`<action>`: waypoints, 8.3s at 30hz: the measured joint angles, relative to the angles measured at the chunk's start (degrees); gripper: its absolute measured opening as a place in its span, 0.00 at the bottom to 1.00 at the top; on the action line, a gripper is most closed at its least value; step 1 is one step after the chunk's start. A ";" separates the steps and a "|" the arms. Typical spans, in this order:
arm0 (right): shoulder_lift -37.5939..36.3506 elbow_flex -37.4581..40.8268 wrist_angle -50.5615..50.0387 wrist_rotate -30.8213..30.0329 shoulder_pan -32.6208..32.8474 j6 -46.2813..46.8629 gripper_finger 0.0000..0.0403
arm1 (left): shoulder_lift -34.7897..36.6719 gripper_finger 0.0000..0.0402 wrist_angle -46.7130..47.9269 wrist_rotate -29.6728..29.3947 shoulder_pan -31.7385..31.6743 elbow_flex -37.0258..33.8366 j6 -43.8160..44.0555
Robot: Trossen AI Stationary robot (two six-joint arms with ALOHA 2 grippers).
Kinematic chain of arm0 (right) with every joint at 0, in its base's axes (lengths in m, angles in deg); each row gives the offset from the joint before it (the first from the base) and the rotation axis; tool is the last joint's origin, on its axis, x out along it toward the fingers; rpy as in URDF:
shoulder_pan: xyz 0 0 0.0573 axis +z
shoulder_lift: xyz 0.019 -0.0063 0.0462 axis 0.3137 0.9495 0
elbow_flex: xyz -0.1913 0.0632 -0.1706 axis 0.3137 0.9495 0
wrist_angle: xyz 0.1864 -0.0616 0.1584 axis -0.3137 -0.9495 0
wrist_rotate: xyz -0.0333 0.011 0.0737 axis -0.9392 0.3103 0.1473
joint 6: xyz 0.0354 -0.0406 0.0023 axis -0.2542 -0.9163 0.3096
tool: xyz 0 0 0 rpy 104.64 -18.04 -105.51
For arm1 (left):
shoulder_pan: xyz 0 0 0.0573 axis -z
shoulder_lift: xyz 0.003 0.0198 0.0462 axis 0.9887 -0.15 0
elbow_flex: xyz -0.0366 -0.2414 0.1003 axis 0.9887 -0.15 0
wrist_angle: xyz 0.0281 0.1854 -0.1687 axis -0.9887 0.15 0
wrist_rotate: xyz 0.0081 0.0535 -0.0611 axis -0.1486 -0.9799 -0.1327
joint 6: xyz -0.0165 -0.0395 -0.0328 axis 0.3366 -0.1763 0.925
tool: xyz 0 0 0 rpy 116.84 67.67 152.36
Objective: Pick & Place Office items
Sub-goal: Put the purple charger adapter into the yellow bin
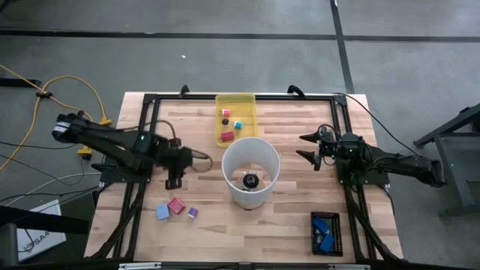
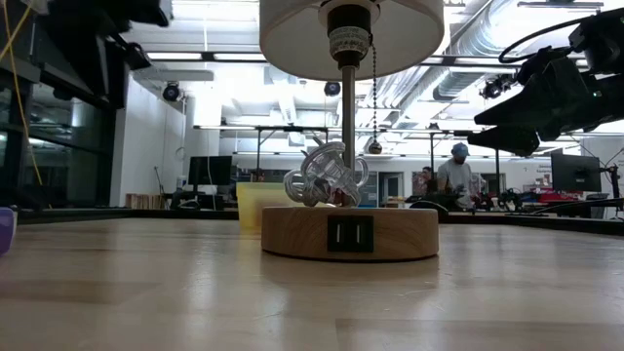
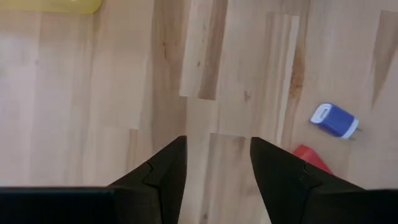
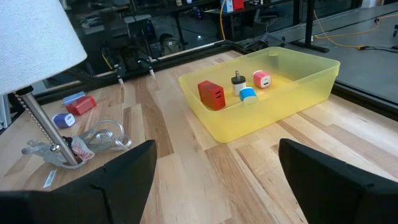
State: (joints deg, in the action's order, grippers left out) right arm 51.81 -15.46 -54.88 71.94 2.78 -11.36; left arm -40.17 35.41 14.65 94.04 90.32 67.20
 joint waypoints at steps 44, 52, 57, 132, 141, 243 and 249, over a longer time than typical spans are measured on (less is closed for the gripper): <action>0.02 0.00 -0.02 0.00 0.02 0.00 0.81 | -19.34 0.42 -17.86 -8.59 24.20 -0.02 60.76; 0.01 0.00 -0.01 0.00 0.02 0.01 0.81 | -24.62 0.42 -18.37 -8.47 26.13 4.22 64.04; 0.01 0.00 0.00 0.00 0.01 0.01 0.81 | -26.97 0.39 -13.77 -8.09 27.91 7.94 69.63; 0.01 0.00 0.00 0.00 0.01 0.01 0.81 | -38.49 0.30 -13.03 0.51 25.70 8.92 77.40; 0.00 0.00 0.00 0.00 0.02 0.02 0.81 | -36.16 0.30 -13.02 -1.75 25.79 8.90 76.00; 0.00 0.00 0.00 0.00 0.02 0.01 0.81 | -12.57 0.30 1.71 18.45 -52.11 8.90 -20.47; 0.00 0.00 0.00 -0.02 0.02 0.00 0.81 | -13.42 0.30 -1.92 18.41 -51.85 8.90 -21.90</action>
State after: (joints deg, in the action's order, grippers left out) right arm 51.81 -15.46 -54.88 71.92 2.80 -11.36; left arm -53.58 33.49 33.06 42.19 99.21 45.31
